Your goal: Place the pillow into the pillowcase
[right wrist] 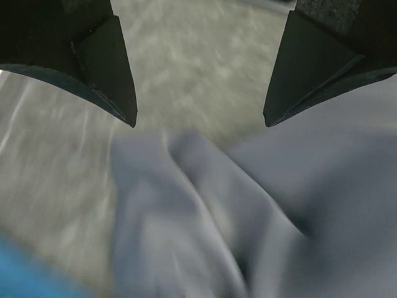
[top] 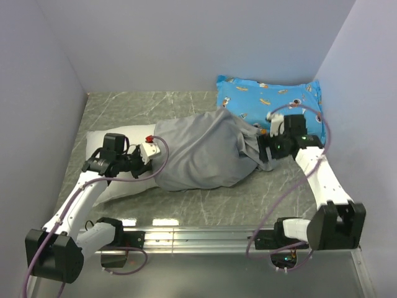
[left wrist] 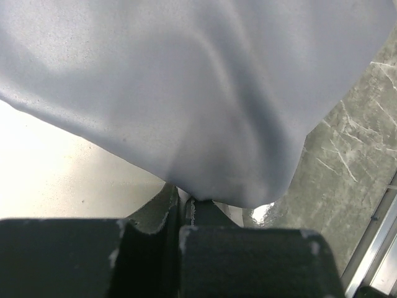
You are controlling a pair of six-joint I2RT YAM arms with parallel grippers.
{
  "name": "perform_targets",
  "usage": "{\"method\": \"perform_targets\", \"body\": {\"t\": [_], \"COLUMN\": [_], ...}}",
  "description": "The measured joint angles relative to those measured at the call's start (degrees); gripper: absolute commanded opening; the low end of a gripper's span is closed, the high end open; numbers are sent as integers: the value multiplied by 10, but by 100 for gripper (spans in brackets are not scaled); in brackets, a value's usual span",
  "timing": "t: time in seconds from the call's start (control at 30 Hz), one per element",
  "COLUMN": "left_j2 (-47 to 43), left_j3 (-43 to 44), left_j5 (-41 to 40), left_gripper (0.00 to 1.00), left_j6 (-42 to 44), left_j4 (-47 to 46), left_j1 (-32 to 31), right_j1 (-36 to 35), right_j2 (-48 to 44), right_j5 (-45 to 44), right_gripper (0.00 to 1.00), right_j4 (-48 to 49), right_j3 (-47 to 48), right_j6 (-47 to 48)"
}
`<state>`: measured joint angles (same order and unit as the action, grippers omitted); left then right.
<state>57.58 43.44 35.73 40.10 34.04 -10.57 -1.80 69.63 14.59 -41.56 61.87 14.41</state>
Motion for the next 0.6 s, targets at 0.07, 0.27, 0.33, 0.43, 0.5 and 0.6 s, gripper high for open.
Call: {"method": "perform_targets", "body": {"t": [0.07, 0.27, 0.33, 0.43, 0.5, 0.6], "left_j2": [13, 23, 23, 22, 21, 16], "left_j3": [10, 22, 22, 22, 22, 18], "left_j5": [0, -2, -2, -3, -4, -5], "left_gripper": [0, 0, 0, 0, 0, 0], "left_j6": [0, 0, 0, 0, 0, 0], "left_j4": [4, 5, 5, 5, 5, 2], "left_j1": [1, 4, 4, 4, 4, 5], "right_j1": [9, 24, 29, 44, 52, 57], "right_j2": [33, 150, 180, 198, 180, 116], "right_j5": [-42, -95, -107, -110, -101, -78], "right_gripper": [90, 66, 37, 0, 0, 0], "right_j4": [-9, 4, 20, 26, 5, -25], "right_j3": [-61, -102, -101, -96, -74, -14], "right_j6": [25, 56, 65, 75, 77, 83]}}
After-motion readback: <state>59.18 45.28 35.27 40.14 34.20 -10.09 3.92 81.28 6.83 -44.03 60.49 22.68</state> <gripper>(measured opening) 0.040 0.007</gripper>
